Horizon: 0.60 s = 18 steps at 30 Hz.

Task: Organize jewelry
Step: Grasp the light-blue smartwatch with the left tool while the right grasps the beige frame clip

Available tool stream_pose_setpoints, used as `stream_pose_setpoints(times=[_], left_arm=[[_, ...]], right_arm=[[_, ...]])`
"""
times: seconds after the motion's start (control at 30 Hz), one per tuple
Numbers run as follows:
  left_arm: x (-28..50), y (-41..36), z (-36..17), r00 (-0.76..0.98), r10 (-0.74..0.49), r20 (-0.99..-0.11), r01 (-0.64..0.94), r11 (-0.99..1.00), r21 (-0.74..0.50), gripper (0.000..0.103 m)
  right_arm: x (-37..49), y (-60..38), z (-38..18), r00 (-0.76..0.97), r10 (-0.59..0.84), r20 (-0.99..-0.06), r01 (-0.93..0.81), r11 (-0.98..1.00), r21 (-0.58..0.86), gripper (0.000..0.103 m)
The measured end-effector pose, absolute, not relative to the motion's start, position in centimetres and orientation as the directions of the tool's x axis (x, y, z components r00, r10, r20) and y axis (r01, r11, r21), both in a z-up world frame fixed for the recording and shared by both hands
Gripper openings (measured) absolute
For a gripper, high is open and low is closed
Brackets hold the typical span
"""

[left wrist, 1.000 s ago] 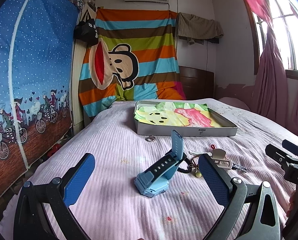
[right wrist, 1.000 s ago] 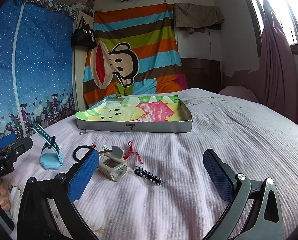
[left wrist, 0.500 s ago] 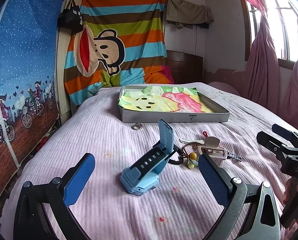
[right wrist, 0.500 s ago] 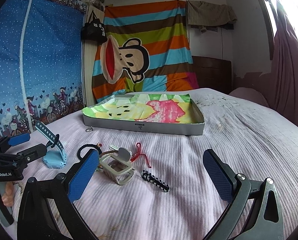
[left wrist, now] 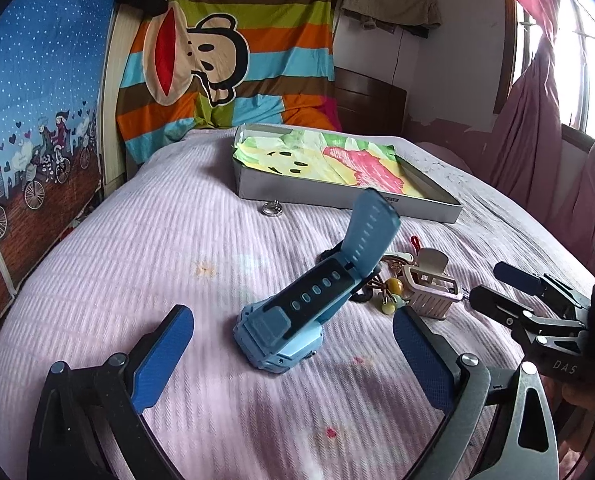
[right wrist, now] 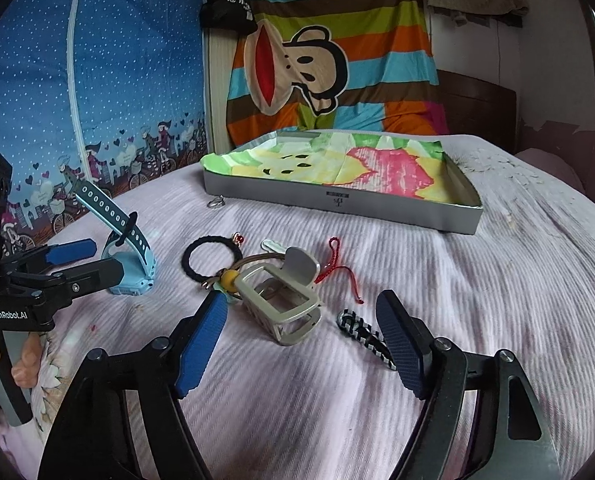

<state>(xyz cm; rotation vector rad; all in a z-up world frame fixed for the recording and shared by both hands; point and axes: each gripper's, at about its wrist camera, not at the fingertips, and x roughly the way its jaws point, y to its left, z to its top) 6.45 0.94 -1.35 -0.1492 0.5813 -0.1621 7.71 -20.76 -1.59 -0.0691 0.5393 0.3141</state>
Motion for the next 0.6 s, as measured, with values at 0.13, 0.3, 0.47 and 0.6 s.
stream_pose_setpoints(times=[0.13,0.3,0.47,0.6], left_arm=[[6.9,0.8,-1.6,0.807,-0.213,-0.551,0.13,0.974,-0.187,0.099],[7.8,0.2,-2.1,0.768,-0.251,-0.589,0.184,0.968,-0.173,0.095],[8.1,-0.2,-2.5,0.744,-0.26,-0.615,0.208,0.965,-0.157,0.079],[8.1,-0.1,-2.6,0.735,-0.282,-0.617,0.217,0.959,-0.18,0.072]], right_arm=[[9.3,-19.8,-2.4,0.768,0.301,-0.566,-0.356,0.934,0.013,0.07],[10.8,-18.8,-3.2,0.722,0.33,-0.608,-0.403,0.915,0.017,0.066],[12.0,-18.2,-3.4,0.69,0.355,-0.631,-0.444,0.896,0.019,0.062],[12.5,-18.3,-4.0,0.669,0.378,-0.641,-0.456,0.889,0.049,0.055]])
